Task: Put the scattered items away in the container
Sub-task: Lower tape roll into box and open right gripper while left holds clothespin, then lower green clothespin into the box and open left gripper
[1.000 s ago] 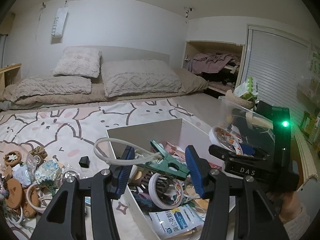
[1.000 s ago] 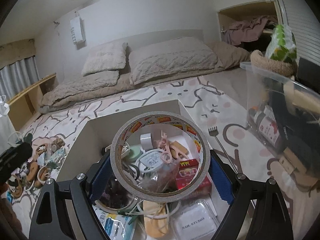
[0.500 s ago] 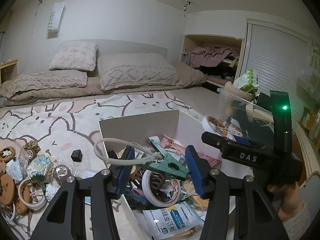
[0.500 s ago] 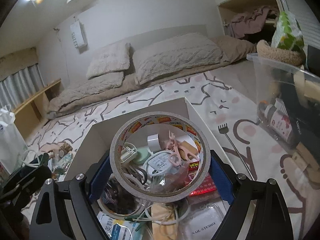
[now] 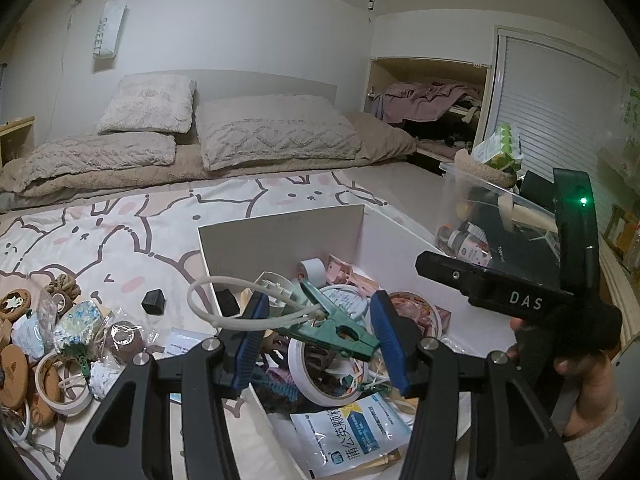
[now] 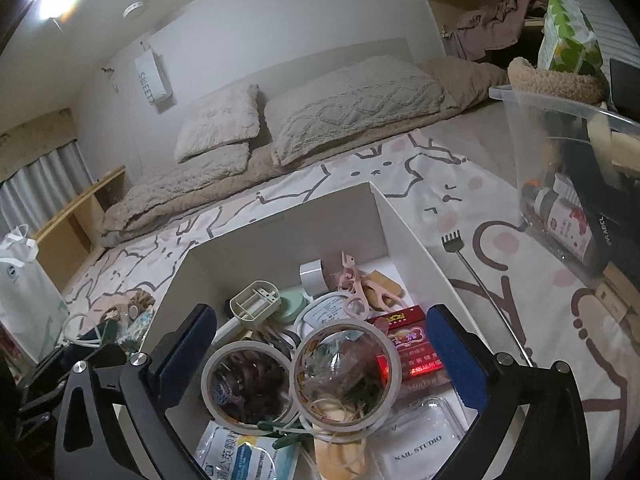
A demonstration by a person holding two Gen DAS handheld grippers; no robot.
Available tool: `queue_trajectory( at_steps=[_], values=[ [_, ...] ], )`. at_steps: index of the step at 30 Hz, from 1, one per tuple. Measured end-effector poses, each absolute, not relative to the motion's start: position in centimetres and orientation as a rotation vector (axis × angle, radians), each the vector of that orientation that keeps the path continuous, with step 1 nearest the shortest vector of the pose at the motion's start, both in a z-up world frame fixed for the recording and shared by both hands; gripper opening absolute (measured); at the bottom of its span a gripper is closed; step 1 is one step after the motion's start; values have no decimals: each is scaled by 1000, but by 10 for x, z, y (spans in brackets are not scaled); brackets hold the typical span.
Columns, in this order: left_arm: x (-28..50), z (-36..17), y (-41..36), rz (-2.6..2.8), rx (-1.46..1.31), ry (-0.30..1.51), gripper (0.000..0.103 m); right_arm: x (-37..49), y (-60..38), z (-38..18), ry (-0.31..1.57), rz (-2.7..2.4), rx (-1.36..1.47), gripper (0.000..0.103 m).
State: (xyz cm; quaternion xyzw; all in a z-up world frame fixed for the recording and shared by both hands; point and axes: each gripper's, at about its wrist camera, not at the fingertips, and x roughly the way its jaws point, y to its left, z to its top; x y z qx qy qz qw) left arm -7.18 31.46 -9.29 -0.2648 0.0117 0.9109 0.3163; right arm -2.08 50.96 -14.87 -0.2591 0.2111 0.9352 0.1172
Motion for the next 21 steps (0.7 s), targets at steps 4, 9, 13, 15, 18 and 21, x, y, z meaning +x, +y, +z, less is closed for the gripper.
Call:
queue_trajectory(
  at_steps=[4, 9, 13, 15, 18, 21],
  values=[
    [-72, -96, 320, 2372, -715, 46, 52, -21, 509, -150, 602, 2728, -762, 103],
    [-74, -103, 330, 2319, -762, 68, 52, -21, 507, -151, 582, 2718, -764, 103],
    [-76, -110, 338, 2276, -823, 90, 52, -22, 505, -152, 568, 2724, -776, 103],
    [-77, -113, 341, 2259, -847, 102, 52, -22, 504, -152, 548, 2724, -774, 103],
    [-77, -116, 346, 2219, -886, 121, 53, -22, 502, -152, 517, 2718, -775, 103],
    [-76, -120, 351, 2166, -928, 134, 53, -23, 501, -153, 493, 2716, -779, 103]
  ],
)
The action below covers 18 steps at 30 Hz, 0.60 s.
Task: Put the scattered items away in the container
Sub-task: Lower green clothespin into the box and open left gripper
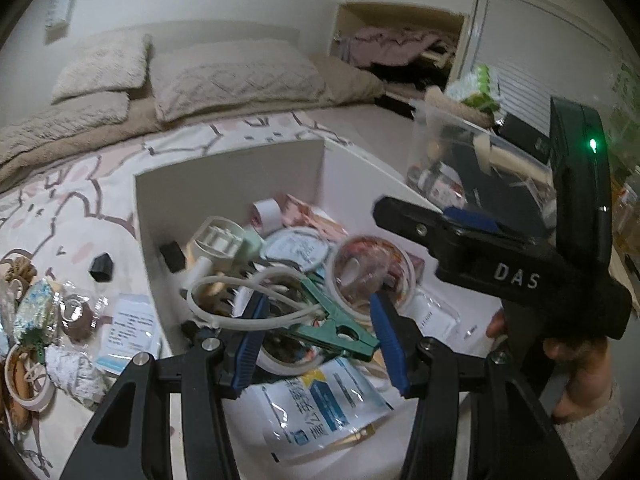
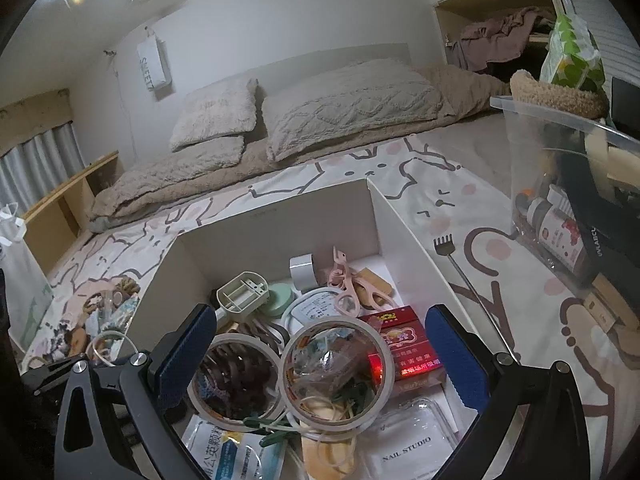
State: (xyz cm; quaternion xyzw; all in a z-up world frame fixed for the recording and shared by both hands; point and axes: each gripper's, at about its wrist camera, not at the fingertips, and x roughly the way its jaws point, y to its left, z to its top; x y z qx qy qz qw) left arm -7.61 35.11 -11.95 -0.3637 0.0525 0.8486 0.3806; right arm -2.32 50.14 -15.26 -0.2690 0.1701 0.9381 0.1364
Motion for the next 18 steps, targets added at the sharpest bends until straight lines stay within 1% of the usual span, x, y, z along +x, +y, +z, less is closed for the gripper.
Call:
queue_trajectory(
  at_steps=[8, 15, 16, 17, 18],
  values=[
    [-74, -125, 360, 2131, -989, 160, 53, -21, 503, -154, 506, 2723, -778, 103],
    [-74, -127, 364, 2132, -1013, 187, 53, -23, 497, -154, 446, 2692, -778, 103],
    [-74, -127, 364, 2133, -1013, 188, 56, -23, 497, -154, 439, 2689, -777, 103],
    [-74, -127, 364, 2136, -1011, 186, 70, -23, 496, -154, 434, 2686, -775, 103],
    [-74, -126, 363, 2144, -1011, 177, 78, -23, 496, -154, 432, 2684, -774, 103]
  ],
)
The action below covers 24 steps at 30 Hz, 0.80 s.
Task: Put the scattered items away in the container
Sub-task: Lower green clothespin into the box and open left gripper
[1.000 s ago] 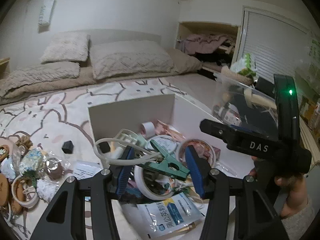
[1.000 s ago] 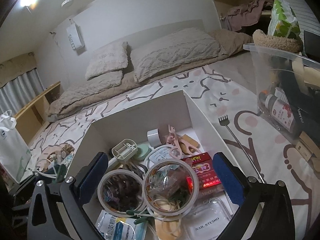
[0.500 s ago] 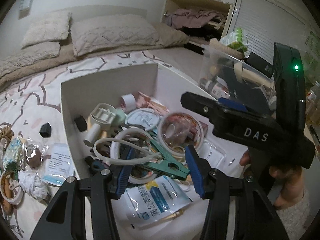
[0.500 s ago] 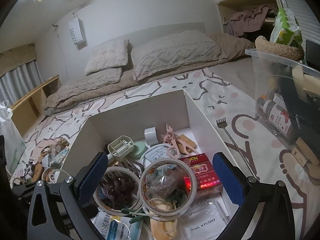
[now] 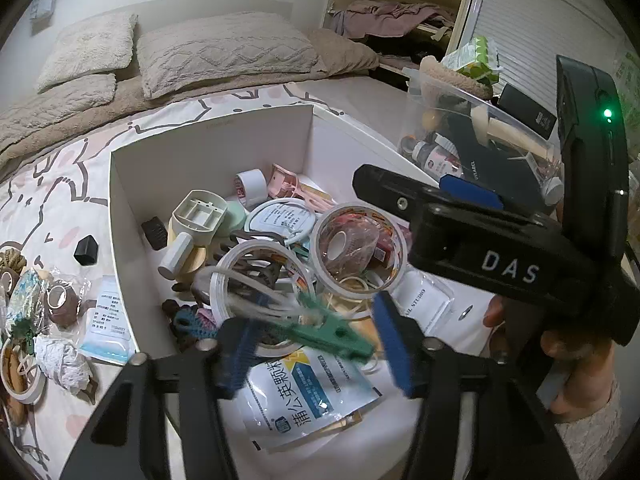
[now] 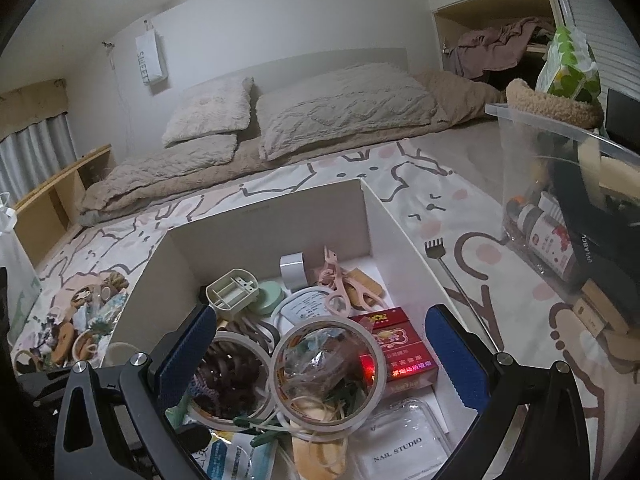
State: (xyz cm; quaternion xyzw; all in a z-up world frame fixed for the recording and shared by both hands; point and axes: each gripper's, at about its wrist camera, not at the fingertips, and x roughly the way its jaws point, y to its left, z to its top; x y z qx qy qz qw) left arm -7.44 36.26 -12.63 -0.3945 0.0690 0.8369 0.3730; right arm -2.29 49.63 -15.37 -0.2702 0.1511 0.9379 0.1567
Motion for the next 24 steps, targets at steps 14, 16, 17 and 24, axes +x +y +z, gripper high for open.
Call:
queue_trajectory(
  at_steps=[14, 16, 17, 24],
  values=[
    [-76, -118, 354, 2166, -1006, 129, 87, -22, 498, -154, 448, 2685, -767, 103],
    [-75, -118, 353, 2169, -1000, 132, 87, -22, 498, -154, 448, 2686, -767, 103],
    [-75, -117, 352, 2171, -997, 133, 87, -22, 498, -154, 447, 2686, -767, 103],
    [-73, -115, 347, 2181, -986, 138, 87, -22, 498, -154, 446, 2687, -767, 103]
  ],
)
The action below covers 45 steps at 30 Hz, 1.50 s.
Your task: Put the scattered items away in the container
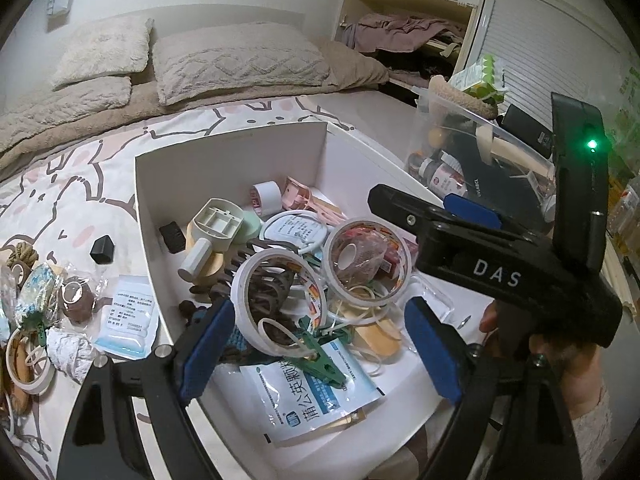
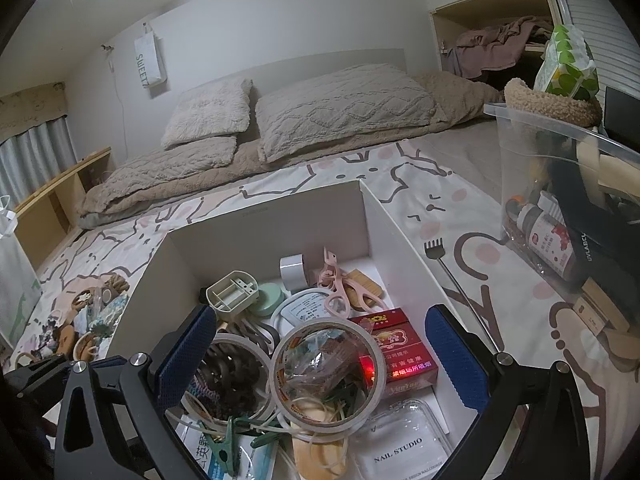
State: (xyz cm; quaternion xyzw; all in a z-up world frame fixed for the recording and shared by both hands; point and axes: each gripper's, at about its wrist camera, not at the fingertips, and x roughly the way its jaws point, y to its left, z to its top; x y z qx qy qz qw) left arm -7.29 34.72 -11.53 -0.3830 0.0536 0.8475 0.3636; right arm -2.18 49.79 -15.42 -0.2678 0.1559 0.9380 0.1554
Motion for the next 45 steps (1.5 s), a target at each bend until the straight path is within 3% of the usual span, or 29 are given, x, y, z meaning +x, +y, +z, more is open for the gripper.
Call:
queue_trajectory(
  at_steps=[21, 22, 24, 45],
  values=[
    [-67, -95, 316, 2239, -932, 98, 87, -21, 498, -154, 448, 2695, -763, 103],
    [-67, -93, 314, 2248, -923, 94, 89, -21, 498, -154, 451, 2695, -763, 103],
    [-66, -90, 308, 2269, -904, 76, 103, -22, 499, -154, 454, 2691, -764, 103],
    [-71, -67, 257, 2356, -847, 20, 103, -19, 458, -135, 323, 2701, -735, 103]
  ],
)
